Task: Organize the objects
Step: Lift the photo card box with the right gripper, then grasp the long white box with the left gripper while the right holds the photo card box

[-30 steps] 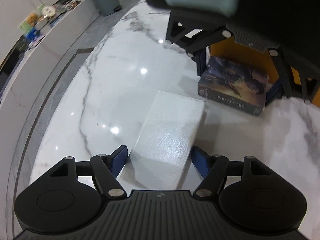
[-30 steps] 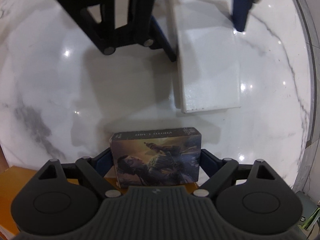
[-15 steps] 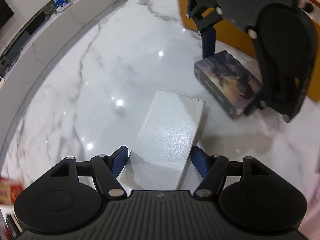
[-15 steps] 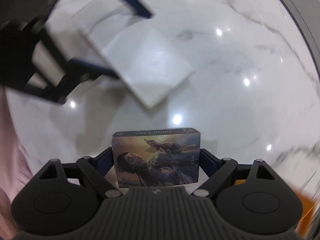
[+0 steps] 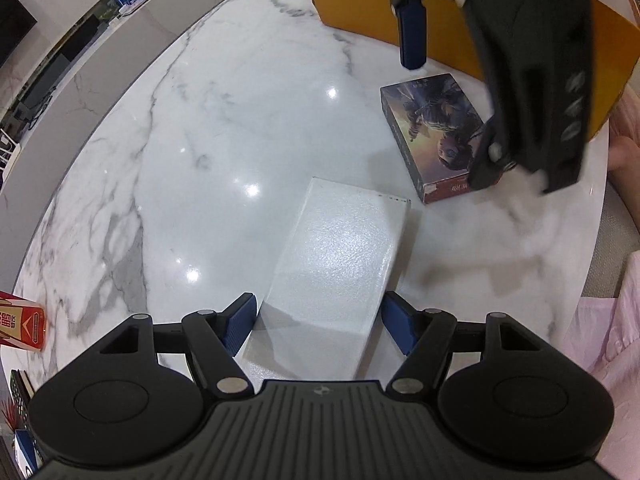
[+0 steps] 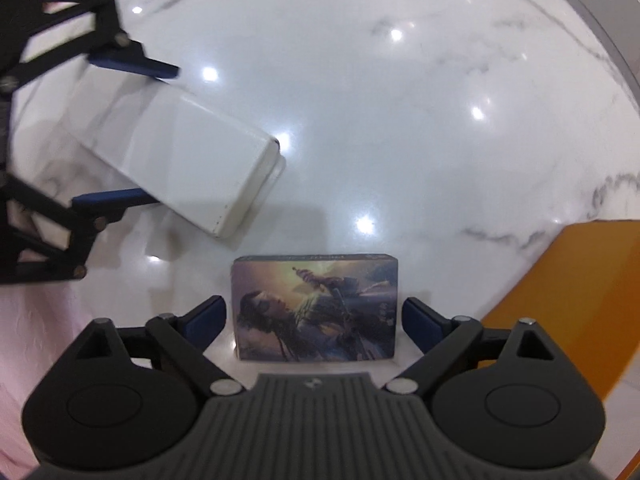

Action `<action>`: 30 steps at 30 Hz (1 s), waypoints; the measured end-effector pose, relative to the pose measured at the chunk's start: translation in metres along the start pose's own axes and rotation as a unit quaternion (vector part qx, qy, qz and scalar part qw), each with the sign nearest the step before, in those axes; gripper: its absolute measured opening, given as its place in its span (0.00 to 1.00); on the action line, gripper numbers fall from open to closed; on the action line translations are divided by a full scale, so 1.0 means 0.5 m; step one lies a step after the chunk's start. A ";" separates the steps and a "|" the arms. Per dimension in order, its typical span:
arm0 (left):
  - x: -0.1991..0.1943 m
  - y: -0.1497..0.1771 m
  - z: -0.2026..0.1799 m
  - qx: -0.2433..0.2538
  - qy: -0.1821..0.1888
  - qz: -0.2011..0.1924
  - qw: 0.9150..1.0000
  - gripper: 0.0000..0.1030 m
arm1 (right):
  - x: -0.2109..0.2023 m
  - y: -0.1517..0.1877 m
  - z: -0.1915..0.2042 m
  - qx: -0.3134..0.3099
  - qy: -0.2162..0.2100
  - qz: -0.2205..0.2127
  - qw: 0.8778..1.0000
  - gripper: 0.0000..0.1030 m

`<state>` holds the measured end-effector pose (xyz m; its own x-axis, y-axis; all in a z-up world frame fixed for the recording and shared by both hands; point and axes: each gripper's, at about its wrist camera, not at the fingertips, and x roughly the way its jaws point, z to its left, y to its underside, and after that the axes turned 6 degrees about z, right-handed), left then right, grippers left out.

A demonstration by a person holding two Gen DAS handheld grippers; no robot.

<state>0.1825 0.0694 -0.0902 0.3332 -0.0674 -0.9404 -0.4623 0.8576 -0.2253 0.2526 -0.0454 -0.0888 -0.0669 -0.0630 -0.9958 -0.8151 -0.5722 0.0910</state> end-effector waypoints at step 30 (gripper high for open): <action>0.013 0.002 0.014 -0.008 0.025 -0.002 1.000 0.78 | 0.016 0.088 0.155 -0.486 0.110 0.003 0.867 0.79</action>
<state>0.1898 0.0735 -0.0948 0.2928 -0.0962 -0.9513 -0.4742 0.8493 -0.2319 0.1717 -0.0077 -0.0938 0.1300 -0.1616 -0.9783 0.0611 -0.9835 0.1705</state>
